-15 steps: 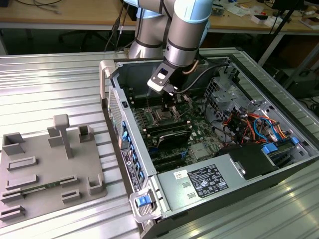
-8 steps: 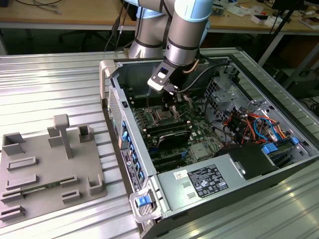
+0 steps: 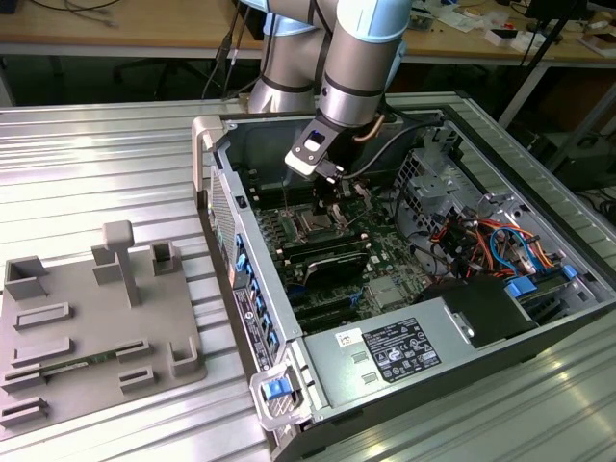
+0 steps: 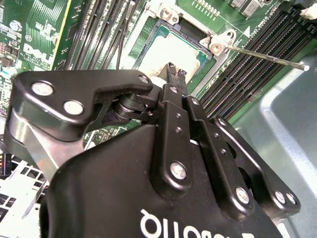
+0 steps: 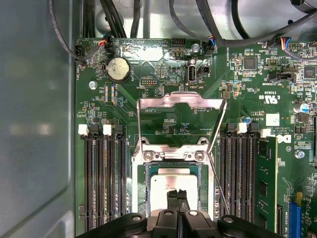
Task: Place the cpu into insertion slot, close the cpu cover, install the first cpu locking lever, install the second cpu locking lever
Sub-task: 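Close the cpu cover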
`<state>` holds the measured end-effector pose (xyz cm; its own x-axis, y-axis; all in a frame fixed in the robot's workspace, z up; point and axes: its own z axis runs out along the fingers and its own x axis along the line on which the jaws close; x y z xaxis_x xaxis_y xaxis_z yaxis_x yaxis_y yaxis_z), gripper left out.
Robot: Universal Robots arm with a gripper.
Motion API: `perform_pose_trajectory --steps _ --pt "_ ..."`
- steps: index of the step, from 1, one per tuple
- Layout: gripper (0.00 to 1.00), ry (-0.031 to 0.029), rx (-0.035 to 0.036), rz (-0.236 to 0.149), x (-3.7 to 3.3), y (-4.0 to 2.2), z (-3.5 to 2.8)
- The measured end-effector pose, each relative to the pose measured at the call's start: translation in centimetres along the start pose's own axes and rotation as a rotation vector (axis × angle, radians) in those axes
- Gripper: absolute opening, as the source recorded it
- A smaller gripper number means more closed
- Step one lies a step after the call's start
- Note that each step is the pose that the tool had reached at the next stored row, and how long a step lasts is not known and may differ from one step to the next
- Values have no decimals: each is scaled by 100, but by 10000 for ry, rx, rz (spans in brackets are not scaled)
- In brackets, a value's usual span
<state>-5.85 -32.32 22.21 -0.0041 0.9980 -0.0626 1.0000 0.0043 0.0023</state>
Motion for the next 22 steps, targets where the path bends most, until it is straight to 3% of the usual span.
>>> perform_pose_trajectory --steps 7,22 --pt "11 3 0 0 -4 0 -66" --pt "11 5 1 1 -6 0 -96"
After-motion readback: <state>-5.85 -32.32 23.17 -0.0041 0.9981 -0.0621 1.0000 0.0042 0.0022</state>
